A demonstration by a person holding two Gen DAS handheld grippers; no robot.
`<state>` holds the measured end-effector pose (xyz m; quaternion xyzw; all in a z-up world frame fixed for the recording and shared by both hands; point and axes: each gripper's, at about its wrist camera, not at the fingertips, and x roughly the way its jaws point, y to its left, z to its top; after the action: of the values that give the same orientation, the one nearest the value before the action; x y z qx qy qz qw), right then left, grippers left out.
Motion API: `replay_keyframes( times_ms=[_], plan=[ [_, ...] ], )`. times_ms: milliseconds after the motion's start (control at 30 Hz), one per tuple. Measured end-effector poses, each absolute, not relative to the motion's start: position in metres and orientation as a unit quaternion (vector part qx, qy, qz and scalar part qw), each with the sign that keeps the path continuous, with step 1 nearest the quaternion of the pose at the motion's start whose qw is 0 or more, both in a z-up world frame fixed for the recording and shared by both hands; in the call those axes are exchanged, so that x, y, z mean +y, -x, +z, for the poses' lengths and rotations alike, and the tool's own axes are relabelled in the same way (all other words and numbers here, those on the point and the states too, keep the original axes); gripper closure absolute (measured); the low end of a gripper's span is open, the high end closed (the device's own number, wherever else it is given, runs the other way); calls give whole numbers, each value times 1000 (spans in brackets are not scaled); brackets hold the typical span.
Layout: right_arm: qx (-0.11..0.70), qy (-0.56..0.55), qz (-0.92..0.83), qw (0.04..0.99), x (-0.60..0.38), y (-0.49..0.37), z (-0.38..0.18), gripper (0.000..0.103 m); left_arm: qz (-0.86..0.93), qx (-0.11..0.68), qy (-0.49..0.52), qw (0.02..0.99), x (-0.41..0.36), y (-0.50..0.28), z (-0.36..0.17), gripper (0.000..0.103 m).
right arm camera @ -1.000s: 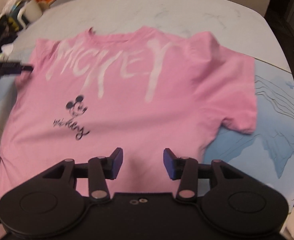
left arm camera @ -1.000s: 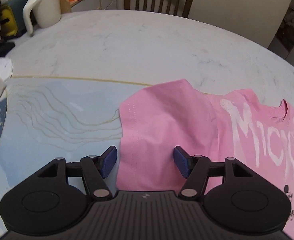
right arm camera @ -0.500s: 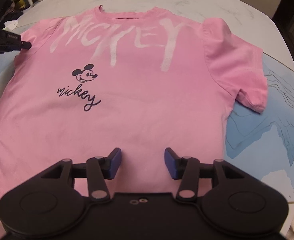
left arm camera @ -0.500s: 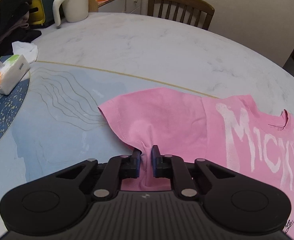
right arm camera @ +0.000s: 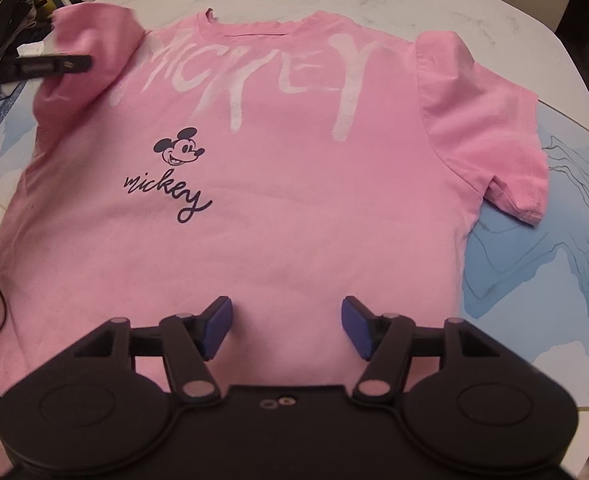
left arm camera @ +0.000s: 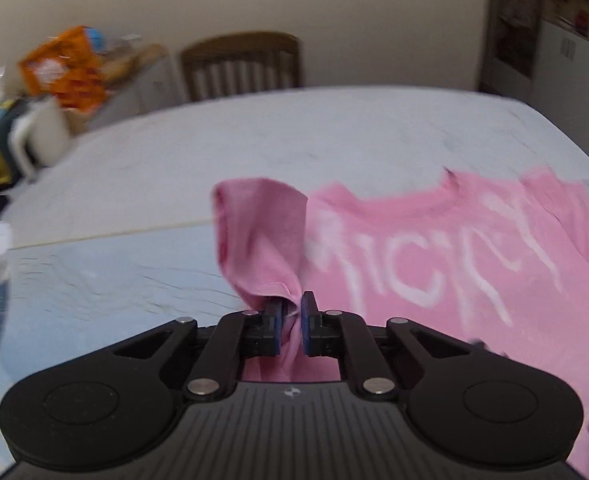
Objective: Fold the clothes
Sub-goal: 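Grasp the sleeve nearest the left gripper and lift it, then fold the held sleeve inward over the T-shirt body with the left gripper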
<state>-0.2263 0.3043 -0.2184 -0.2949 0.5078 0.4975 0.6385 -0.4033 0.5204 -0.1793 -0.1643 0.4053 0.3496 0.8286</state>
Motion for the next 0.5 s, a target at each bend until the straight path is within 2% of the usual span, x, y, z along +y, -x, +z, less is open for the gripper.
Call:
replay_keyframes(
  times_ms=[133,300,500],
  plan=[
    [510,289,503,634,304,224,-217,0,270,426,170,847,501,388,-190,93],
    [515,278,509,631,303,221,-217,0,229,415,179,862,492,406,-173,93],
    [516,271,514,629,301,220,-216,0,296,394,203,846,541,420,-173,93]
  ],
)
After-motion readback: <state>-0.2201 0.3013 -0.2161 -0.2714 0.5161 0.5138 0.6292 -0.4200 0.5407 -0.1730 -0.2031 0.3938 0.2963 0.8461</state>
